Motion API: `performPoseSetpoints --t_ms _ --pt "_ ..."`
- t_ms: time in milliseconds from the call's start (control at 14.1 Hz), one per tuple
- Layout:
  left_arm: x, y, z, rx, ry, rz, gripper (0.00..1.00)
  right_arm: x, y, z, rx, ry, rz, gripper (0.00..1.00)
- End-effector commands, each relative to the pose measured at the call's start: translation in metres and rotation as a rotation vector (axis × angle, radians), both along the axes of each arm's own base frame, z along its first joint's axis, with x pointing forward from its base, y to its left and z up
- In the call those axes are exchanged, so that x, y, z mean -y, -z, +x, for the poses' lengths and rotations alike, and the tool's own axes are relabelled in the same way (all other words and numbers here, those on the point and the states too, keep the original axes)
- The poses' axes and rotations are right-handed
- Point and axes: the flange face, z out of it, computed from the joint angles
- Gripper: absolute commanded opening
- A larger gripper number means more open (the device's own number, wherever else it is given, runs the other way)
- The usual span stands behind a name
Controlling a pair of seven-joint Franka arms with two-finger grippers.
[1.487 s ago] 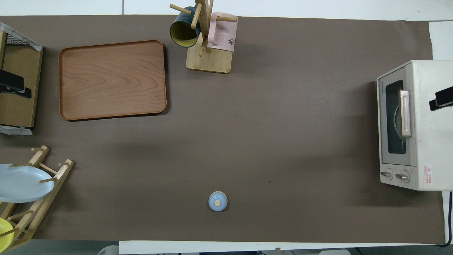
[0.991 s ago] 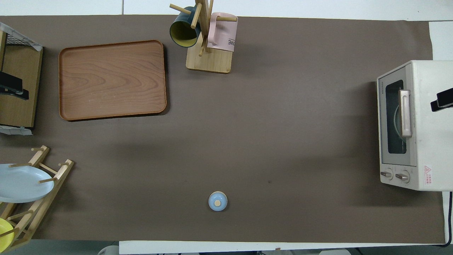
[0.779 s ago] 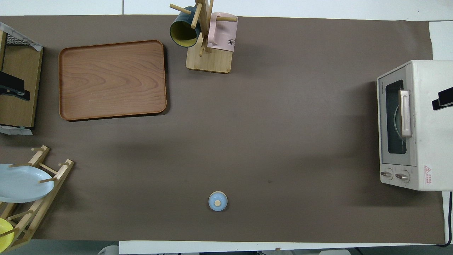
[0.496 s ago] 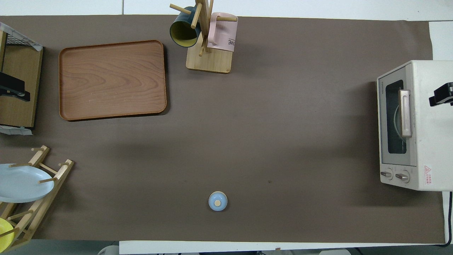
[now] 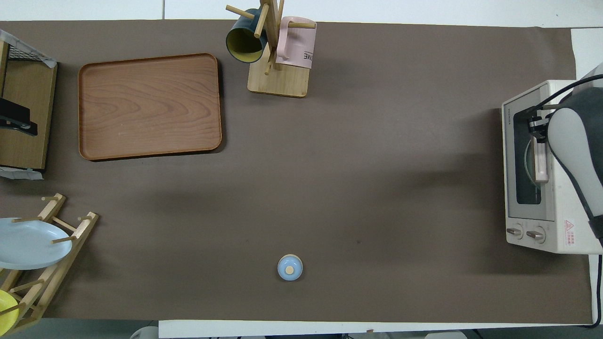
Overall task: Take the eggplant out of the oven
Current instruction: 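Reach the right gripper toward the toaster oven door handle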
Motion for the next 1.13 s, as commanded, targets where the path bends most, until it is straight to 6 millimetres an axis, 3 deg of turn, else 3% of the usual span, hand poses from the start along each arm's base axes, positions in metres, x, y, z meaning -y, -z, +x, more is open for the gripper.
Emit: performPoseSetpoints --t_ms 0,142,212,496,637,920,991,1062 --pt "-0.003 -0.001 -0.009 -0.007 0.0 0.01 1.0 0.004 0.005 -0.008 0.011 -0.013 -0.031 0.0" --pt "-0.003 -0.001 -0.009 -0.007 0.0 0.01 1.0 -0.005 0.018 -0.007 0.029 -0.027 -0.023 0.0" --pt "-0.003 -0.001 -0.009 -0.007 0.0 0.01 1.0 -0.026 0.027 -0.002 0.045 -0.059 -0.017 0.0" --pt "-0.003 -0.001 -0.009 -0.007 0.0 0.01 1.0 -0.076 0.094 0.023 0.107 -0.057 0.091 0.0" --pt "-0.003 -0.001 -0.009 -0.007 0.0 0.01 1.0 -0.084 0.127 0.031 0.102 -0.058 0.104 0.0" --pt "-0.003 -0.001 -0.009 -0.007 0.0 0.01 1.0 -0.105 0.14 0.032 0.105 -0.011 0.097 0.0" --pt "-0.003 -0.001 -0.009 -0.007 0.0 0.01 1.0 -0.112 0.134 0.035 0.114 0.007 0.109 0.1" --pt "-0.003 -0.001 -0.009 -0.007 0.0 0.01 1.0 -0.125 0.125 0.038 0.136 0.048 0.161 0.38"
